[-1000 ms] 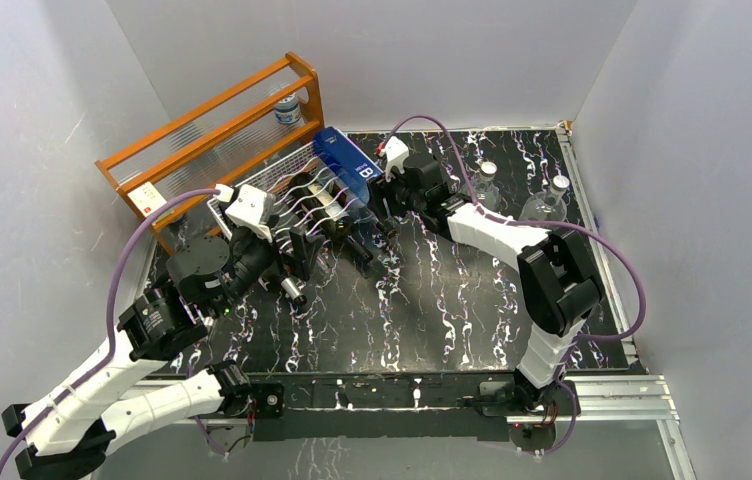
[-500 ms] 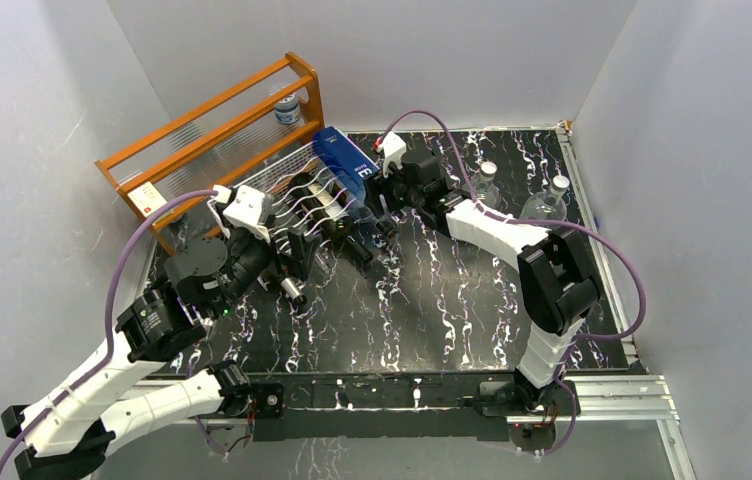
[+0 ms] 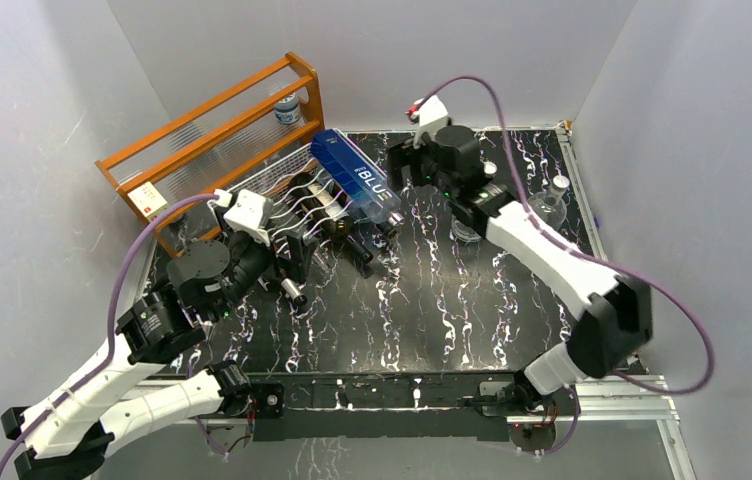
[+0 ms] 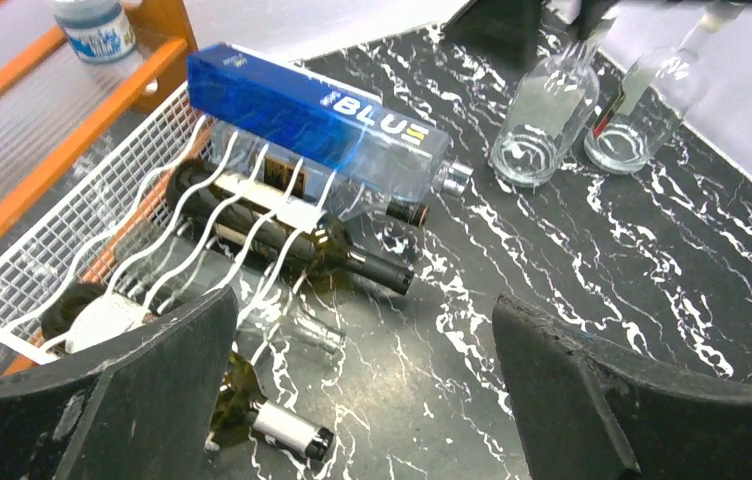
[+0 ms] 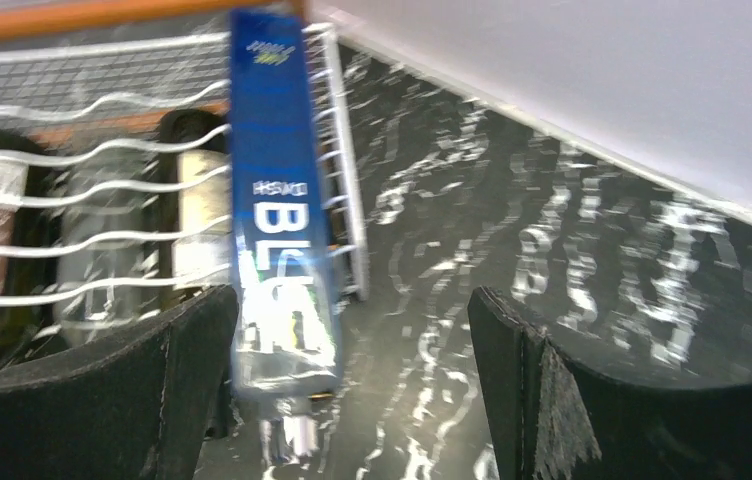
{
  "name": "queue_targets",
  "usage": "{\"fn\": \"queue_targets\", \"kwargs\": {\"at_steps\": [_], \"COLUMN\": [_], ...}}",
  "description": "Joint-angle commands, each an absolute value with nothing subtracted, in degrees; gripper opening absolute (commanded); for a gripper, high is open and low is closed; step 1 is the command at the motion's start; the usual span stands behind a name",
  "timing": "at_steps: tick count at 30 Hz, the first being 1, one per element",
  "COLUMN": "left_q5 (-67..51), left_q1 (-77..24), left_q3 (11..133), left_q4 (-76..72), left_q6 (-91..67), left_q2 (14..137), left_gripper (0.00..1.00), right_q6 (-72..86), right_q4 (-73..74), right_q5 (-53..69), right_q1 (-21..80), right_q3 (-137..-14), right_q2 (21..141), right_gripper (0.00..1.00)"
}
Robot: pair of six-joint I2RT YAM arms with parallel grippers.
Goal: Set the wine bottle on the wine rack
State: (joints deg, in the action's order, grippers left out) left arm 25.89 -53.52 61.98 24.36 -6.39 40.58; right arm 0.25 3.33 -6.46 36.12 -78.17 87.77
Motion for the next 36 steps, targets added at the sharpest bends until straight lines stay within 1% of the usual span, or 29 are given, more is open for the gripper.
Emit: {"fn": "queue_targets", "kwargs": {"at_steps": [1,5,6,8,11,16,19,25,33,34,36], "left_q5": [26.76,26.03,25.17,24.60,23.99,23.49,23.30,23.13,23.05,23.03,23.03], "left_q1": [-53.79,-53.84,-53.80,-53.81,-53.84,-53.86,-53.85,-53.88,-53.80,-53.81,-53.82], "left_q3": [57.27,54.30,53.01,52.14,50.98,50.54,50.52,50.92,50.81,50.80,50.67], "left_q4": [24.16,22.94,22.15,21.35,20.07,19.81,19.86,20.21,20.21,20.14,20.21], "left_q6": [-10.09,-11.94,-12.85,-13.15,-13.55,-13.96,-14.27,-14.44,-14.67,-14.69,-15.06], "left_q2": [39.64,40.45,41.18,41.26,40.92,40.76,40.86,41.22,41.53,41.57,41.52], "left_gripper": [0.98,0.98,0.98,0.98,0.98,0.98,0.98,0.98,0.98,0.98,0.98], "right_q6": [0.89,1.34,2.27,3.06,5.88,11.65,11.29,12.29,12.40,12.24,11.91], "right_q4": [6.89,10.33,12.29,13.27,15.37,16.86,15.50,16.62,21.86,22.16,22.67], "right_q5": [-24.77,-35.09,-40.75,-42.04,-39.34,-28.22,-22.01,-22.31,-20.55,-20.63,-20.95], "right_q1": [35.65,35.10,33.98,32.49,29.10,21.27,20.44,19.68,19.08,19.06,19.16], "right_q3": [-76.79,-76.00,-75.58,-75.22,-75.53,-76.11,-75.80,-76.55,-77.22,-76.80,-76.39], "right_q2": [76.04,73.20,72.69,73.16,75.02,79.20,81.15,84.81,86.30,86.02,85.72], "right_gripper": [0.96,0.96,0.96,0.96,0.96,0.95,0.95,0.91,0.71,0.67,0.53]}}
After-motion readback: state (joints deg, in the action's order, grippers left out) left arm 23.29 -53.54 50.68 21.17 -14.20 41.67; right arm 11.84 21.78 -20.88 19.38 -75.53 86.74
